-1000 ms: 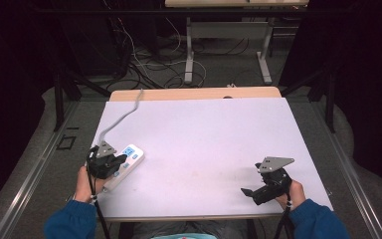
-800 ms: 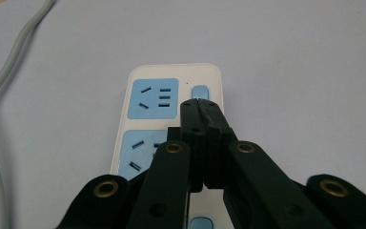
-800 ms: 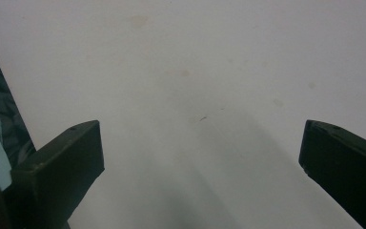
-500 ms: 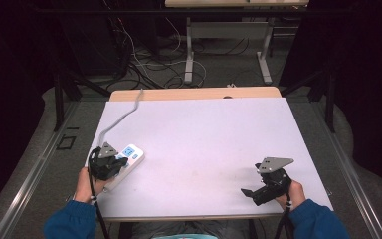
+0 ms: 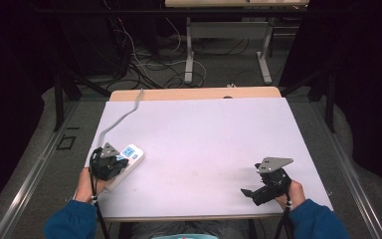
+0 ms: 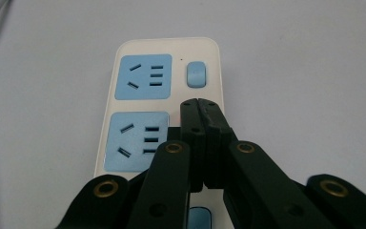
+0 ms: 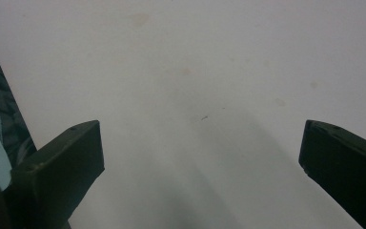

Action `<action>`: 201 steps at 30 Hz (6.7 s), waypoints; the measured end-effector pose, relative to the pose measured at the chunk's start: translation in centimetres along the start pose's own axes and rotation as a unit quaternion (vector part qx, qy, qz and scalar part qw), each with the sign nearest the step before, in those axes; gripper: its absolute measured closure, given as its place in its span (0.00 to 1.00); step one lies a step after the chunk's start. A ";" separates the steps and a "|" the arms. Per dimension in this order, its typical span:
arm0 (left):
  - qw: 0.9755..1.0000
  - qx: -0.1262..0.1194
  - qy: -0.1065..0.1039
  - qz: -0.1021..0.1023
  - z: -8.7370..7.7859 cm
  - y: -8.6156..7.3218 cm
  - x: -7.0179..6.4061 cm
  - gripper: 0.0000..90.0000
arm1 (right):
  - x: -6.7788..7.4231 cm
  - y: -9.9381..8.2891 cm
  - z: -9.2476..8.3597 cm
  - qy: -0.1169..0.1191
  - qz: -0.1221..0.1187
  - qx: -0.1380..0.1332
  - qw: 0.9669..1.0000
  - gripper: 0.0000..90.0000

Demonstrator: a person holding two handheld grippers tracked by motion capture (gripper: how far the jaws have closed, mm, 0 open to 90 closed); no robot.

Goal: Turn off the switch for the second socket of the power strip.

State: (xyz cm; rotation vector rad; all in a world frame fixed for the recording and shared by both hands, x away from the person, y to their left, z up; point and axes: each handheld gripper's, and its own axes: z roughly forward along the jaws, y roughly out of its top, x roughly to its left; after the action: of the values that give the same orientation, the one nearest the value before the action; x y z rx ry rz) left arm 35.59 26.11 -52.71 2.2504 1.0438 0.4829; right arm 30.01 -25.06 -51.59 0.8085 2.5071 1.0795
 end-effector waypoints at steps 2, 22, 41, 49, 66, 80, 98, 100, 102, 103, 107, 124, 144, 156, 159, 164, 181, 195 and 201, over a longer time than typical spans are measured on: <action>1.000 0.002 0.001 -0.001 0.0 0.0 0.0 1.00 | 0.0 0.0 -0.1 0.001 0.000 0.007 1.000 0.01; 1.000 0.006 0.001 -0.012 0.1 0.1 -0.1 1.00 | 0.1 0.0 0.0 -0.001 0.001 0.005 1.000 0.01; 1.000 -0.002 0.000 -0.017 0.1 0.0 0.0 1.00 | 0.0 0.0 0.1 0.003 -0.002 0.010 1.000 0.01; 0.999 -0.009 0.001 -0.031 0.2 -0.2 0.0 1.00 | 0.1 0.0 0.1 0.001 -0.002 0.009 1.000 0.01; 1.000 -0.001 -0.006 -0.030 0.2 -0.2 0.1 1.00 | 0.1 0.0 0.1 0.002 -0.005 0.011 1.000 0.01; 1.000 -0.004 -0.005 -0.027 0.2 -0.3 0.0 1.00 | 0.1 0.0 0.2 0.001 -0.002 0.009 1.000 0.01; 1.000 -0.003 -0.006 -0.027 0.2 -0.3 0.0 1.00 | 0.0 0.0 0.2 0.004 -0.008 0.014 1.000 0.01; 1.000 -0.003 -0.006 -0.027 0.2 -0.3 0.1 1.00 | 0.0 0.0 0.2 0.004 -0.007 0.015 1.000 0.01; 0.999 -0.006 -0.009 -0.036 0.2 -0.3 0.1 1.00 | 0.0 0.0 0.2 0.004 -0.007 0.015 1.000 0.01; 0.999 -0.007 -0.010 -0.038 0.2 -0.3 0.2 1.00 | 0.0 0.0 0.2 0.004 -0.007 0.016 1.000 0.01; 0.999 -0.012 -0.010 -0.040 0.2 -0.4 0.2 1.00 | 0.1 0.0 0.2 0.005 -0.003 0.015 1.000 0.01; 1.000 -0.012 -0.004 -0.019 0.1 0.0 -0.3 1.00 | 0.0 0.0 0.3 0.001 -0.007 0.016 1.000 0.01; 1.000 -0.012 0.002 -0.014 0.0 0.1 -0.2 1.00 | 0.1 0.0 0.3 0.004 -0.003 0.020 1.000 0.01; 0.999 -0.043 0.017 -0.022 -0.8 0.5 -0.5 0.94 | 0.1 0.0 0.3 0.001 -0.003 0.019 1.000 0.01; 0.998 -0.050 0.019 -0.026 -1.0 0.6 -0.5 0.92 | 0.1 0.0 0.3 0.003 -0.003 0.021 1.000 0.01; 0.998 -0.045 0.032 -0.033 -1.2 0.7 -0.5 0.72 | 0.1 0.0 0.3 0.003 -0.003 0.020 1.000 0.01; 0.997 -0.042 0.049 -0.032 -1.6 0.8 -0.7 0.11 | 0.1 0.0 0.3 0.001 -0.004 0.017 1.000 0.01; 0.997 -0.042 0.049 -0.033 -1.9 0.5 -0.5 0.00 | 0.1 0.0 0.3 0.000 -0.002 0.018 1.000 0.01; 0.998 -0.039 0.045 -0.029 -2.1 0.3 -0.8 0.00 | 0.2 0.0 0.2 0.003 -0.002 0.020 1.000 0.01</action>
State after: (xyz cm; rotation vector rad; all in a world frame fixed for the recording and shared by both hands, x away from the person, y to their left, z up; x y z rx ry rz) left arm 34.11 26.10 -51.01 2.1406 1.1123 0.5956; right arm 30.00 -24.84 -51.77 0.8118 2.5421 1.0358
